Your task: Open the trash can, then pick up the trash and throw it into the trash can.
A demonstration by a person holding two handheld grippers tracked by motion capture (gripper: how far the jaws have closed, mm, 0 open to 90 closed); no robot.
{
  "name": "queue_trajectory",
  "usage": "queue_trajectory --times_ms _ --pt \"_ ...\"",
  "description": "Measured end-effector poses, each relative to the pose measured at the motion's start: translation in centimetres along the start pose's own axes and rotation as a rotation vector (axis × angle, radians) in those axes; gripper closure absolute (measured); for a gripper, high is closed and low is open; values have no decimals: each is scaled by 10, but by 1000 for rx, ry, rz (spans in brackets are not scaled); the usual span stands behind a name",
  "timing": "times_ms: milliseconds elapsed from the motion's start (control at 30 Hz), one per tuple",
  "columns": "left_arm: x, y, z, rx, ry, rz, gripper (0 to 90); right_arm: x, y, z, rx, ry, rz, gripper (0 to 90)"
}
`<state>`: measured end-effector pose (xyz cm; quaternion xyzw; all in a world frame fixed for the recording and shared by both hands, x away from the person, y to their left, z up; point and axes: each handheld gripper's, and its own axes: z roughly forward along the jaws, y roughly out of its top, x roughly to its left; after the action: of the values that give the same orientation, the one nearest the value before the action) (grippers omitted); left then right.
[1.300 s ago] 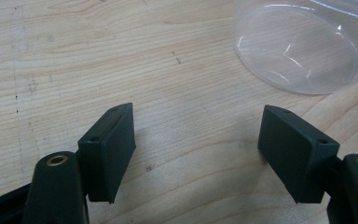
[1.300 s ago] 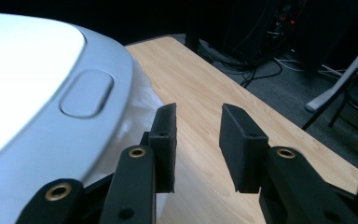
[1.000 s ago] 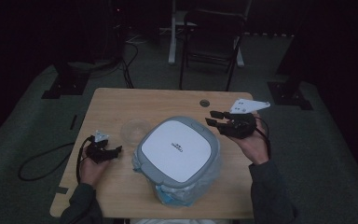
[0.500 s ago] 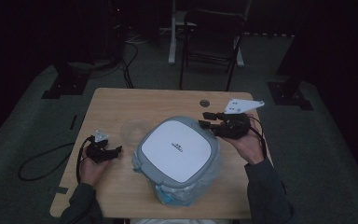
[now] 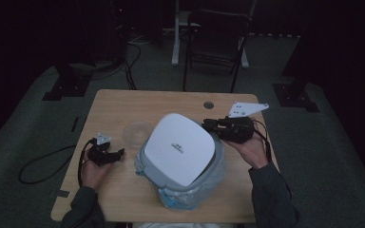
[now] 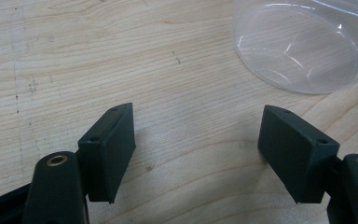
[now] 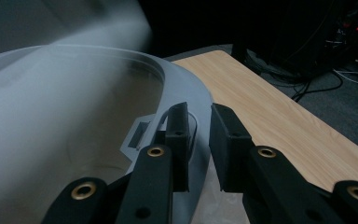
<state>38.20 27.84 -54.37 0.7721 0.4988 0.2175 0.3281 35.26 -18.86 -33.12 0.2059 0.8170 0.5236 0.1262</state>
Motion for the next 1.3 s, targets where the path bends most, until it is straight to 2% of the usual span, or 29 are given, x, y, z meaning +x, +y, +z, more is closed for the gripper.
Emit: queue_trajectory --times_ms 100,167,267,367,467,500,533,600,667,733,800,833,867,967,1067,1133,1167,1200,1233,1300 --pt "0 0 0 0 -2 -1 284 2 0 -1 -3 -7 -18 770" --pt "0 0 0 1 -2 0 284 5 0 -4 -5 -37 -41 703" --pt "1 0 0 -1 -4 -3 284 7 -1 -8 -15 -64 -53 674" --pt "1 0 0 -1 -4 -4 284 4 -4 -17 -38 -92 -37 655" --pt "1 0 0 -1 -4 -3 284 -2 -11 -25 -48 -140 -11 630" --pt "1 0 0 -1 -4 -3 284 -2 -11 -25 -48 -140 -11 630" --pt "1 0 0 -1 -4 -5 284 -5 -18 -29 -43 -180 -7 609" --pt "1 0 0 -1 -4 -3 284 -9 -28 -31 -28 -215 4 590" --pt "1 0 0 -1 -3 -2 284 -10 -33 -30 -17 -231 13 579" --pt "1 0 0 0 -3 -2 284 -16 -51 -27 16 -281 33 533" --pt "0 0 0 0 -3 -1 284 -21 -63 -25 28 -304 44 505" --pt "0 0 0 0 -2 0 284 -21 -63 -25 28 -304 44 505" --pt "1 0 0 0 -3 0 284 -26 -75 -22 43 -315 55 493" --pt "0 0 0 1 -2 0 284 -33 -91 -17 77 -339 81 483" --pt "0 0 0 2 0 2 284 -35 -100 -15 94 -353 84 470" --pt "0 0 0 2 3 4 284 -38 -113 -10 125 -390 75 445" --pt "0 0 0 2 3 4 284 -38 -113 -10 125 -390 75 445" --pt "-1 0 0 3 5 4 284 -40 -124 -5 148 -410 82 437" --pt "-1 0 0 3 5 4 284 -40 -124 -5 148 -410 82 437" --pt "-1 0 0 3 7 1 284 -44 -140 2 179 -434 103 423"
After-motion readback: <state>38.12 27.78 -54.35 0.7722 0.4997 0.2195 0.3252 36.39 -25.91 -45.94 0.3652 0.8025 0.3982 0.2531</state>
